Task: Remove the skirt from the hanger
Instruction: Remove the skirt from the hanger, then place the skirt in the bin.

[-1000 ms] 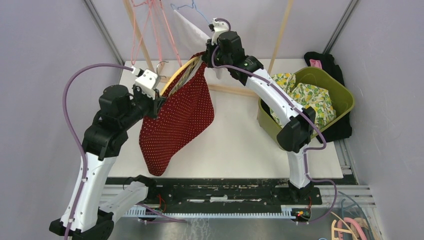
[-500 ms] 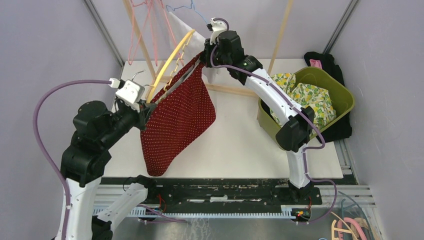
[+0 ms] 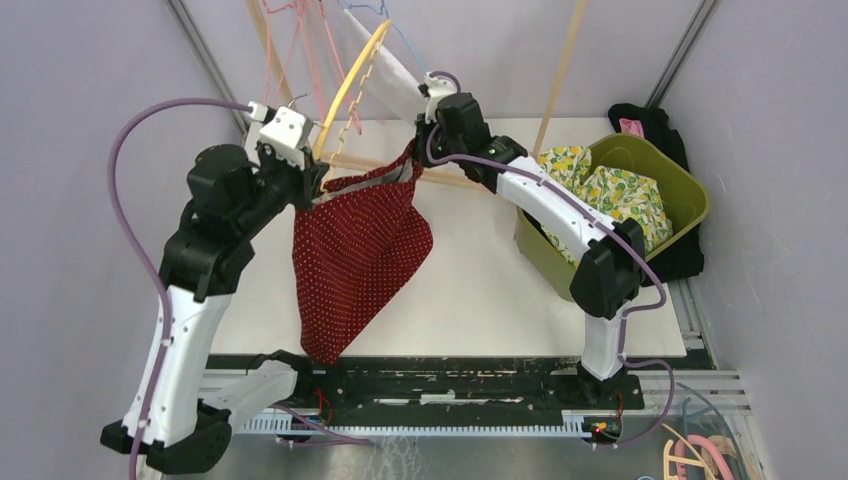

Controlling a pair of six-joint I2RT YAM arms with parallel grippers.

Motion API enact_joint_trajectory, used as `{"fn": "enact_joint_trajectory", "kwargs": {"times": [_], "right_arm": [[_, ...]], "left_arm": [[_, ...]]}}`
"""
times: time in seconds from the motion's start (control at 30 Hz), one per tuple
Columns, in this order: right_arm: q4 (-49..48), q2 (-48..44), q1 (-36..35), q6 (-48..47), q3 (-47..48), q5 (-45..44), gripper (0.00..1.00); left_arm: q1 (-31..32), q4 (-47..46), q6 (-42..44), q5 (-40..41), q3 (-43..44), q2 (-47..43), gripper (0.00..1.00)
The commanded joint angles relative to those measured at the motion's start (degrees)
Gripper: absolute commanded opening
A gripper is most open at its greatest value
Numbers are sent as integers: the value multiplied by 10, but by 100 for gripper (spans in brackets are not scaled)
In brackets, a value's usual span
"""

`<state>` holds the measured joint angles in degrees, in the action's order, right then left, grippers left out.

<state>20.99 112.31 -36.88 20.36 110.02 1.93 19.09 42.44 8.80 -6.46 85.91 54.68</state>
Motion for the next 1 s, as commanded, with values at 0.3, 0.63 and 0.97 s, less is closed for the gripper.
{"fn": "enact_joint_trajectory", "kwargs": {"times": [0.3,0.63,0.97], "right_arm": [[46,-186,-114,-27,-46,25,1],[79,-295,-114,-163,19,-172,1],[-103,-310,-49,-395,80,-408,1]], "left_arm": [[-3,-163,-61,8,81,101,3],[-3,-124,-58,46,86,82,3],[-2,-119,-67,32,42,44,3]]}}
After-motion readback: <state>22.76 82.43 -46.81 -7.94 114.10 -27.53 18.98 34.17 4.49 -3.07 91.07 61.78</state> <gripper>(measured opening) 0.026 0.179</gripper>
